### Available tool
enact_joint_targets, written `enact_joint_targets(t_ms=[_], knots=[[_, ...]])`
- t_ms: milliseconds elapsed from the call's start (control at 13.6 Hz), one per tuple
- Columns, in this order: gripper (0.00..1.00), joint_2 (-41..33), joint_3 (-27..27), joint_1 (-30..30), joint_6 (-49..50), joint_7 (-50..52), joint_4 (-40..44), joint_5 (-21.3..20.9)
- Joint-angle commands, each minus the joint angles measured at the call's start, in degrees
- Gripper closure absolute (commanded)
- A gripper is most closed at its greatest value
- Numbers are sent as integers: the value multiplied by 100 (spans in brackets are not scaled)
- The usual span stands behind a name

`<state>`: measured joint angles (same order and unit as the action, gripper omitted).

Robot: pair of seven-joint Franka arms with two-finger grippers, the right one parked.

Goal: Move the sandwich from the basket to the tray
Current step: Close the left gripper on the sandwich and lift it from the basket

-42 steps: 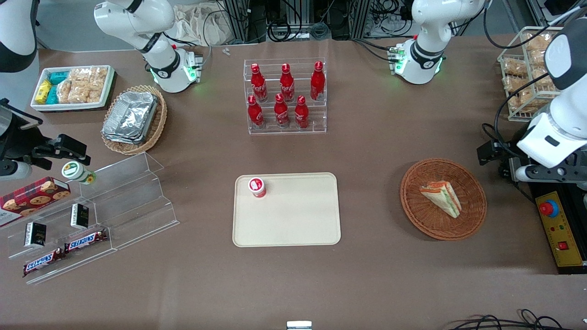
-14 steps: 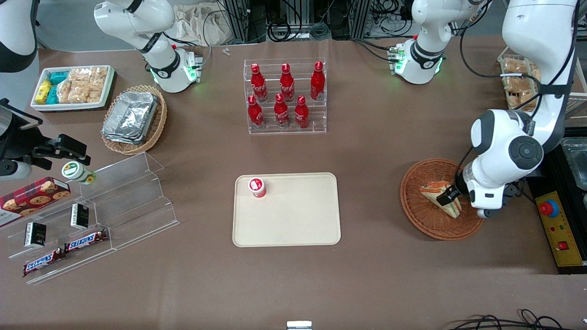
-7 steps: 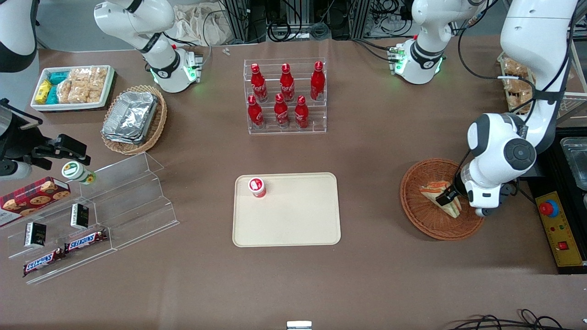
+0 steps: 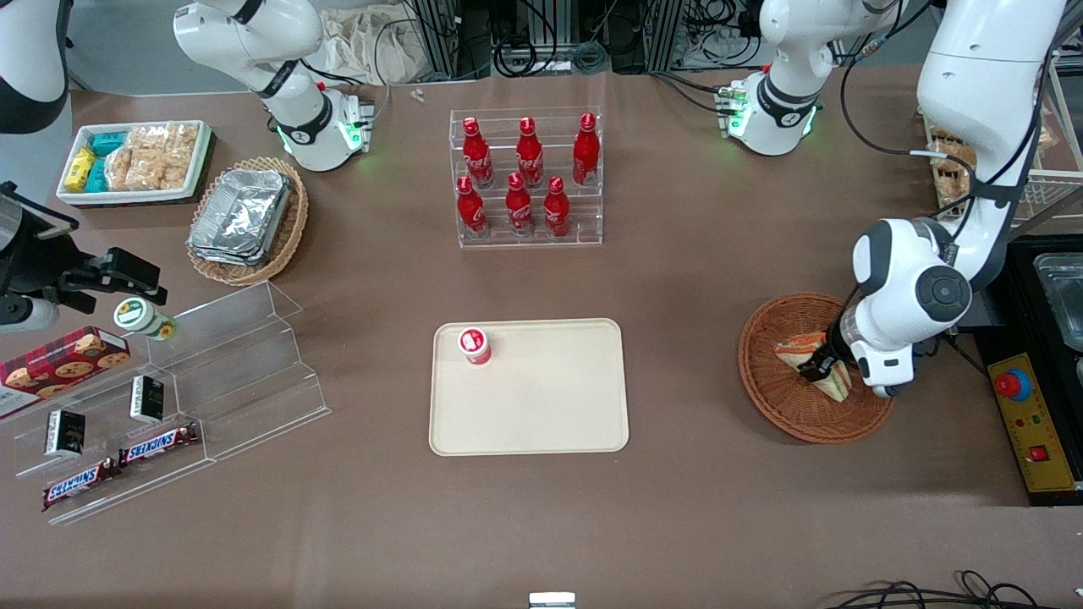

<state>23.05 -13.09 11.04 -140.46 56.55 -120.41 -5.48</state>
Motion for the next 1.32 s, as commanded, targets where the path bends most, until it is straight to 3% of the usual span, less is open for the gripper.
enact_joint_targets(t_ms=[0, 367, 661, 881, 1028, 1248], knots=[[100, 24, 8, -14, -166, 287, 26, -137], [100, -379, -54, -32, 631, 287, 491, -137], [100, -592, -334, -23, 2633, 216, 1806, -111], [100, -583, -563, -14, 4145, -432, 2976, 142], [100, -574, -607, -23, 4491, -741, 3461, 485], [100, -478, -1256, -23, 4441, -1633, 3779, 451]])
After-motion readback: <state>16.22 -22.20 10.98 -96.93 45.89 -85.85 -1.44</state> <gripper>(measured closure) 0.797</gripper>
